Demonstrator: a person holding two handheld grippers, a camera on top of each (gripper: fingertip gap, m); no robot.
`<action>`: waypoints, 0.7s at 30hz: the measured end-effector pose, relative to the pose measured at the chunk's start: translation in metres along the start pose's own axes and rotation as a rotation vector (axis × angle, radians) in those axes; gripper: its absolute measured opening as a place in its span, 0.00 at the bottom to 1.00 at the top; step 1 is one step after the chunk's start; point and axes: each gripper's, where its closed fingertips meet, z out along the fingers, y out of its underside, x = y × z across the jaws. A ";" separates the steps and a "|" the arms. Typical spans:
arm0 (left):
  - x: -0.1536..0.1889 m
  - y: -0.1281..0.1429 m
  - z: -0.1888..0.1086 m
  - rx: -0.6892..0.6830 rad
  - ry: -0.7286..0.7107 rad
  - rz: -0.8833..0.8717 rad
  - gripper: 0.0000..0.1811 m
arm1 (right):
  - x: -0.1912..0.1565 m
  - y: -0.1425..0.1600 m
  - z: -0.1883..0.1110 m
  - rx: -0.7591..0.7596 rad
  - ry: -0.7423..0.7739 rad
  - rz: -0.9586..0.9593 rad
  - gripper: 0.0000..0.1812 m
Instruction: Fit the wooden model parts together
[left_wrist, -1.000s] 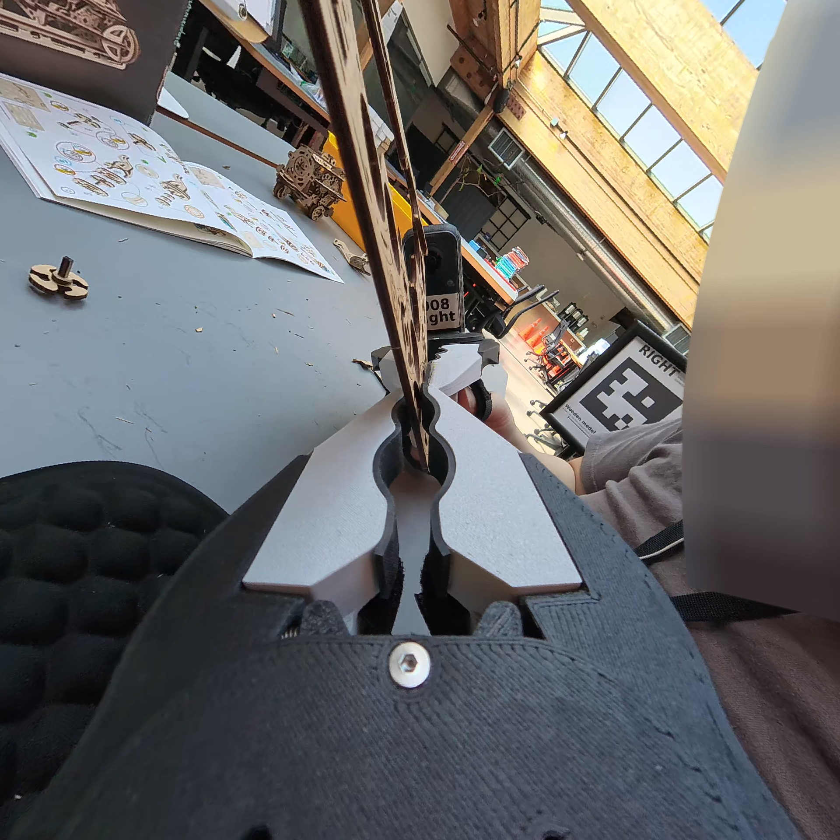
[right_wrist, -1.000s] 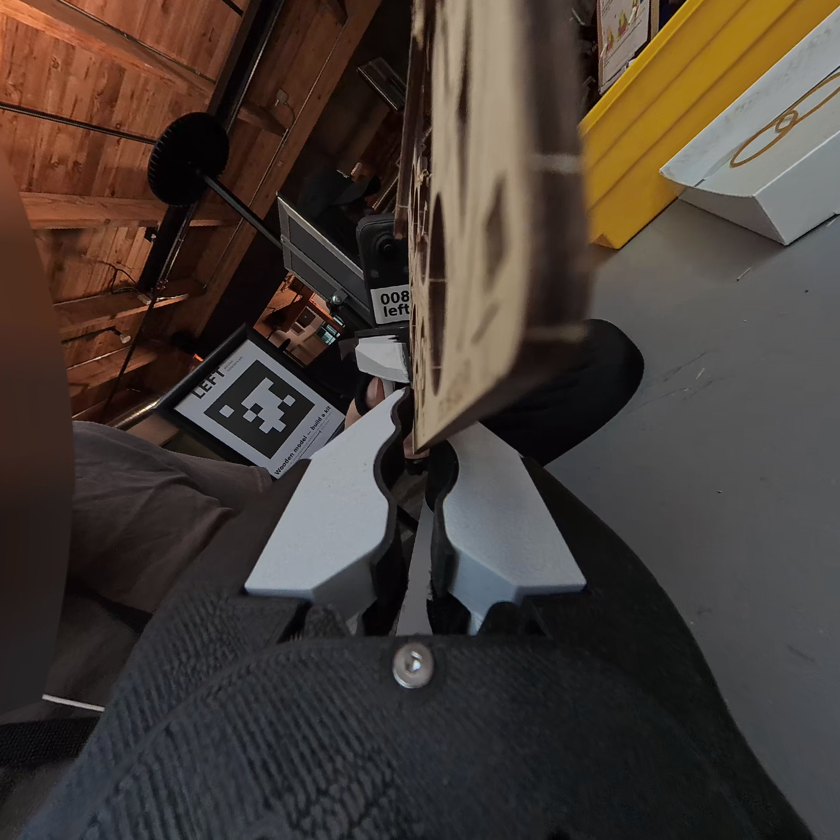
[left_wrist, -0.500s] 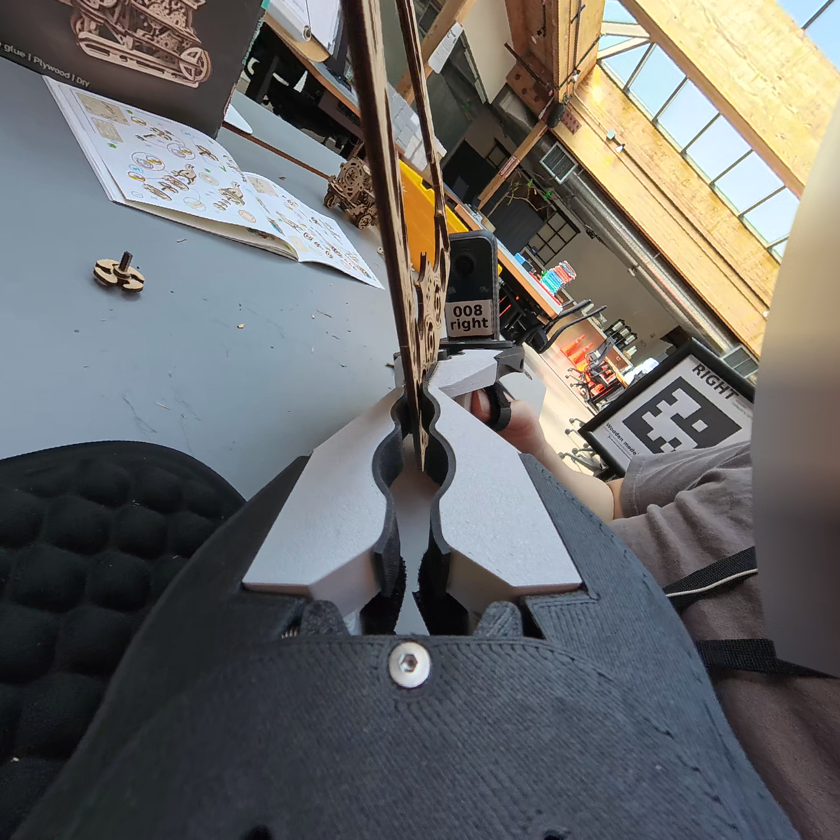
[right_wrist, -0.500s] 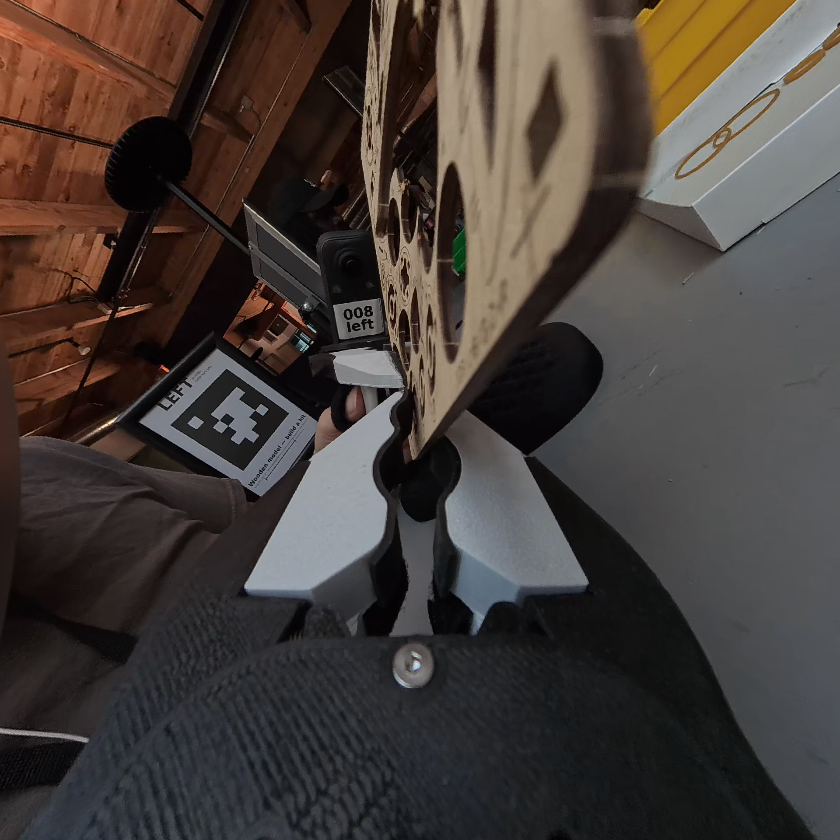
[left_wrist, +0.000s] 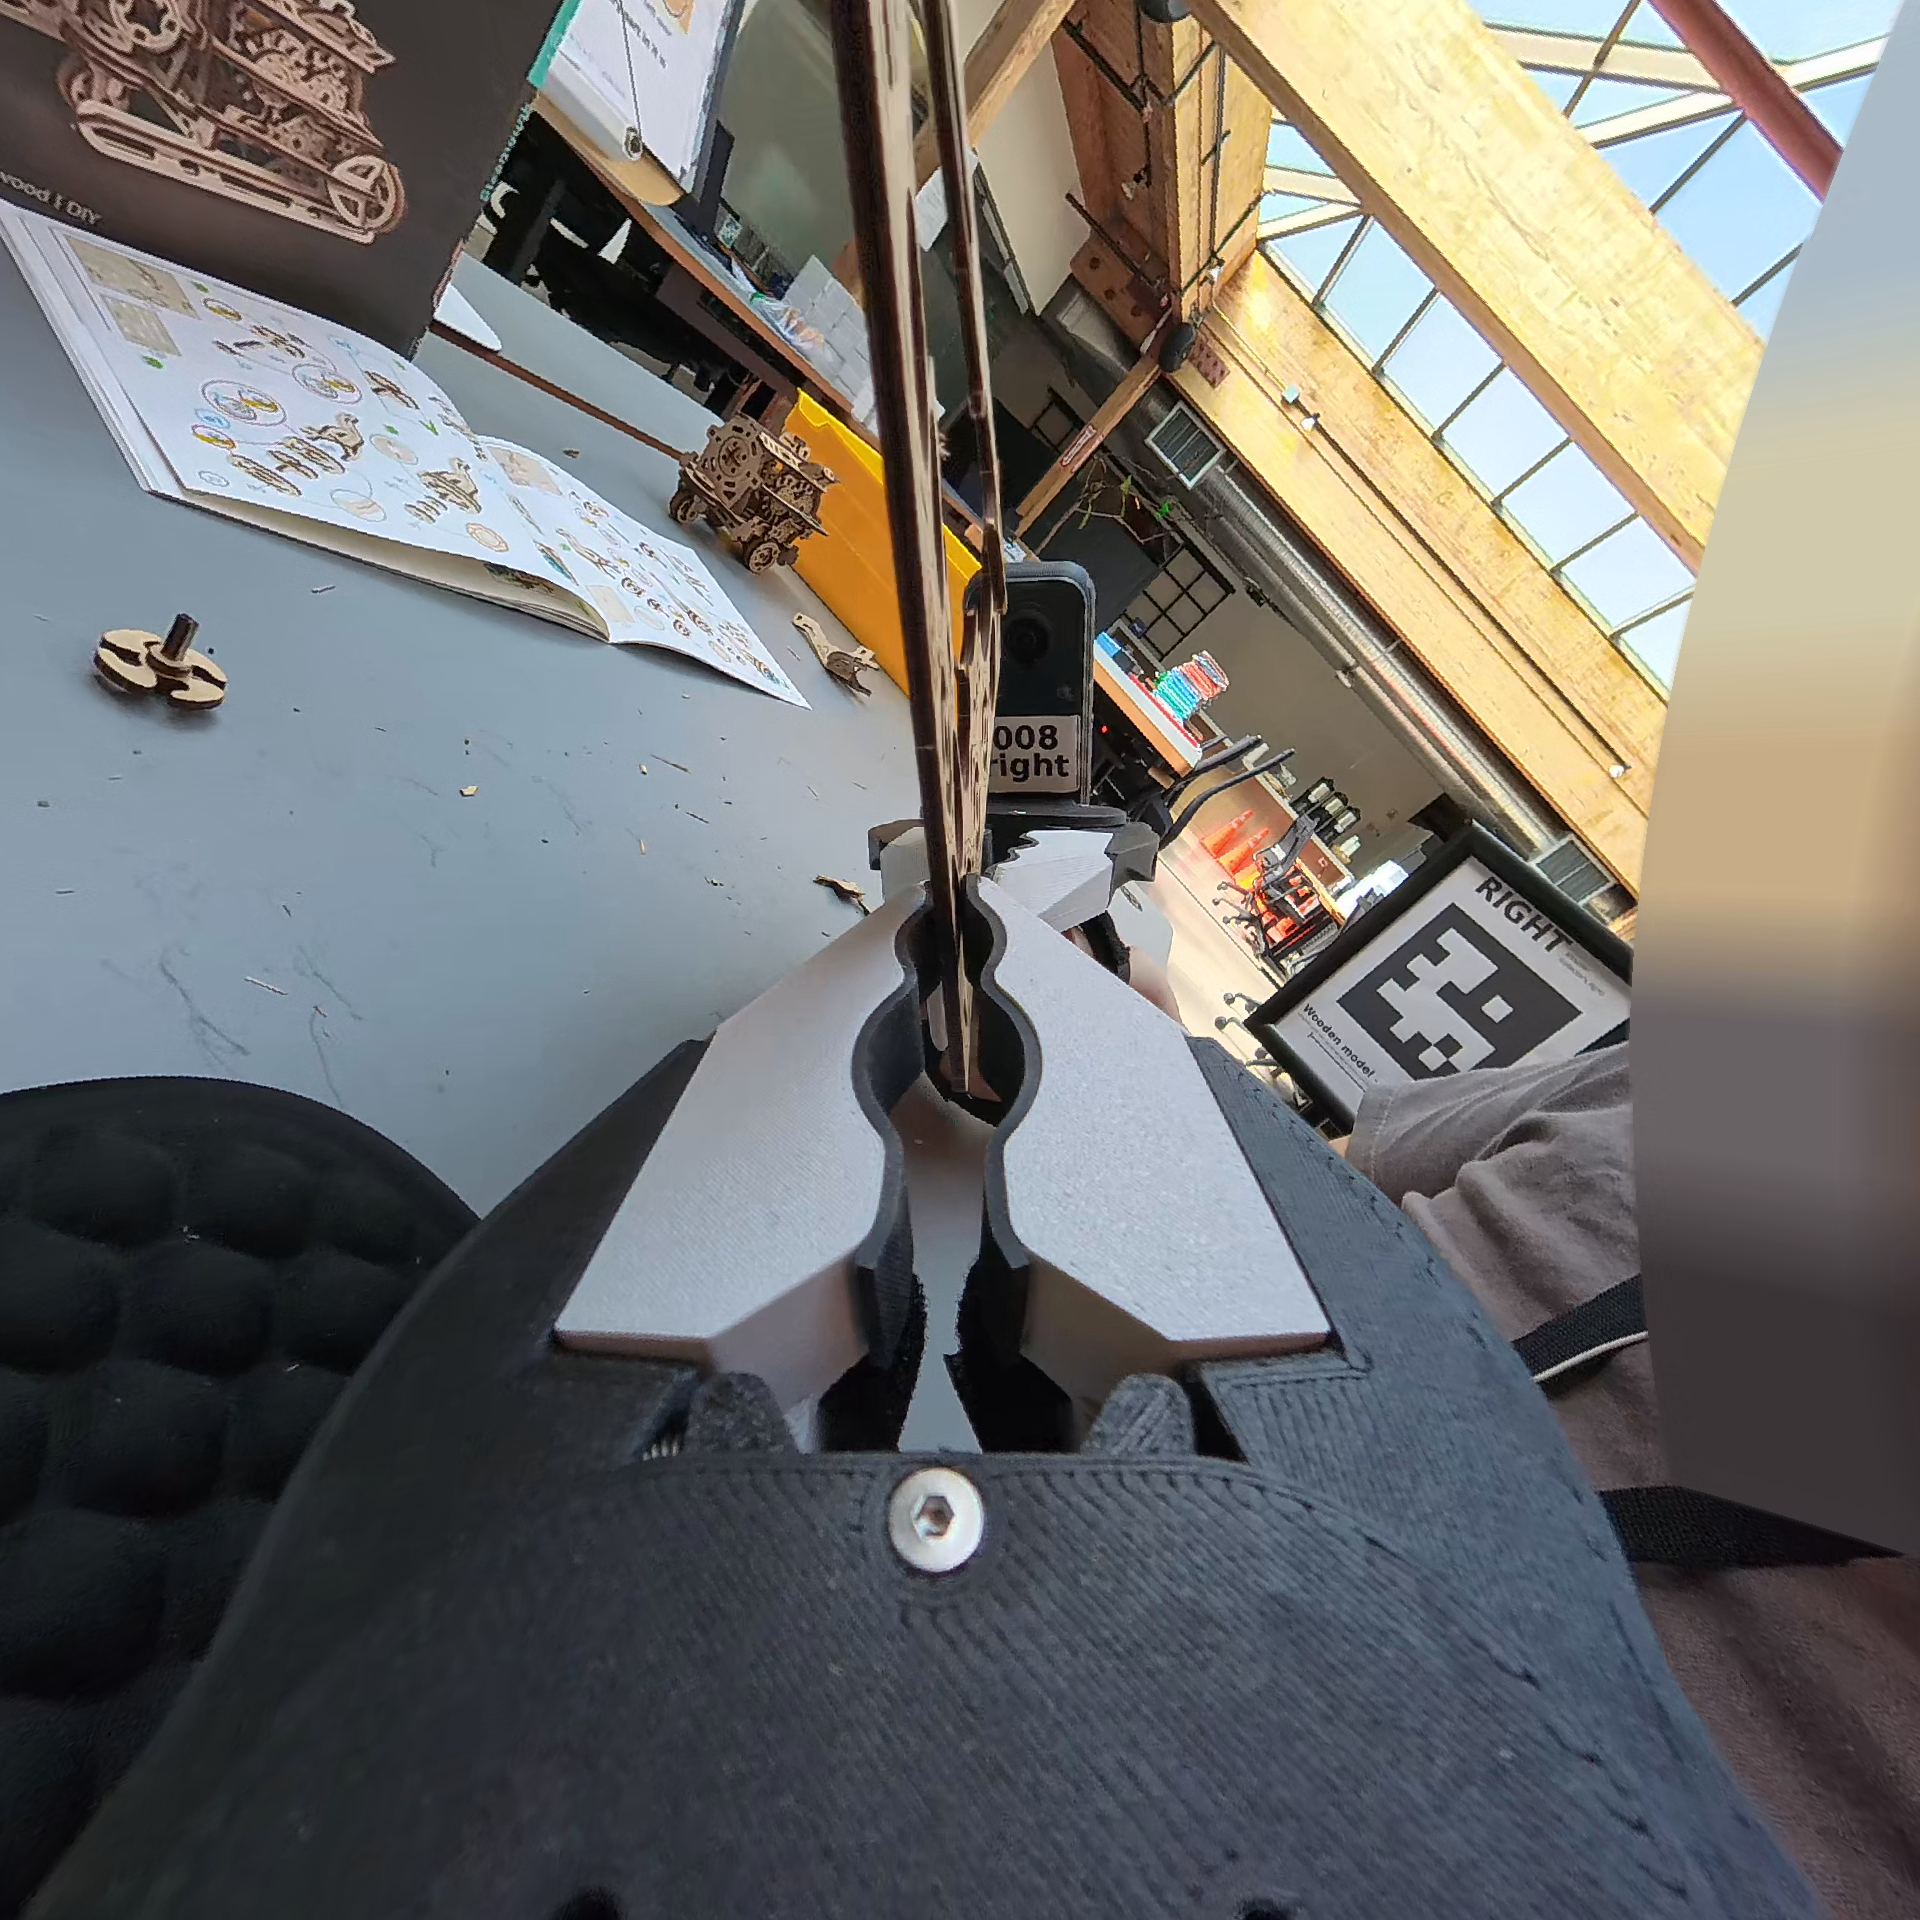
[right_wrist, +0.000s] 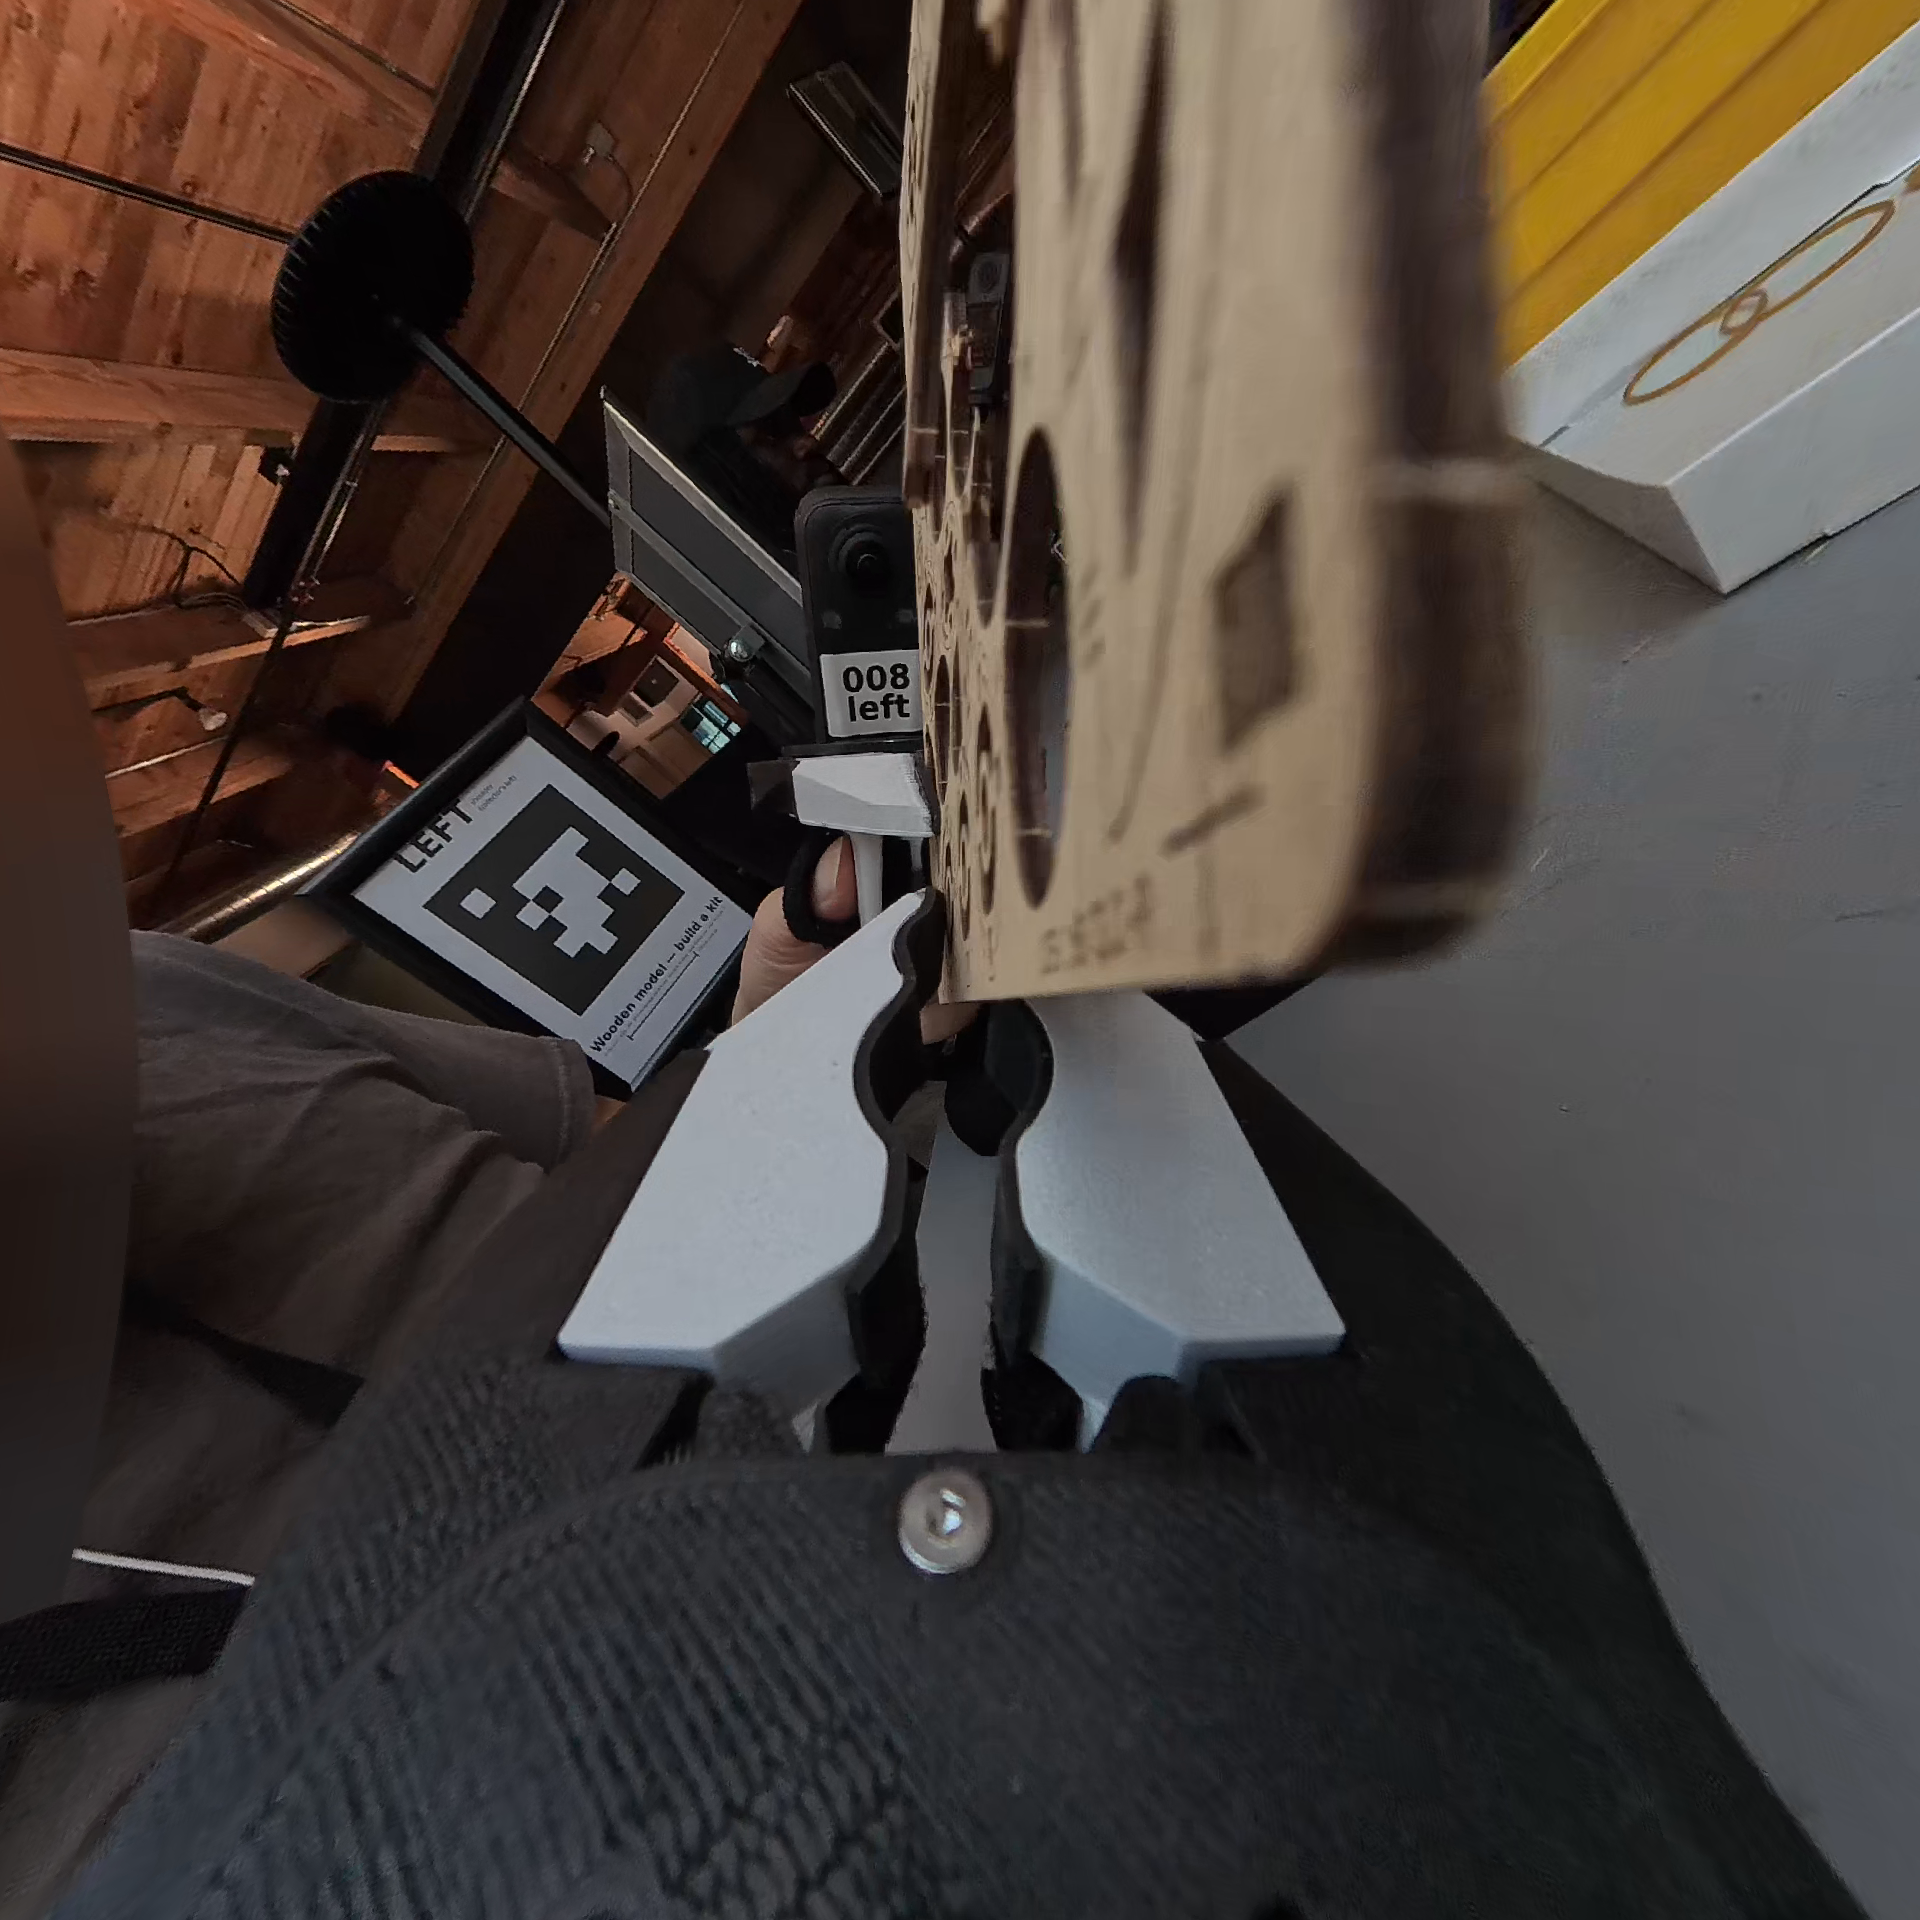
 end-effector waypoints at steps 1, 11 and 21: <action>0.000 -0.001 0.000 0.003 0.004 0.002 0.00 | 0.000 -0.001 0.000 -0.002 -0.004 0.003 0.01; 0.006 0.007 0.008 -0.017 0.046 -0.011 0.00 | -0.005 -0.011 -0.004 0.074 -0.050 0.031 0.01; 0.000 0.012 0.006 -0.033 -0.014 -0.027 0.00 | 0.001 -0.005 -0.003 0.046 -0.005 -0.002 0.00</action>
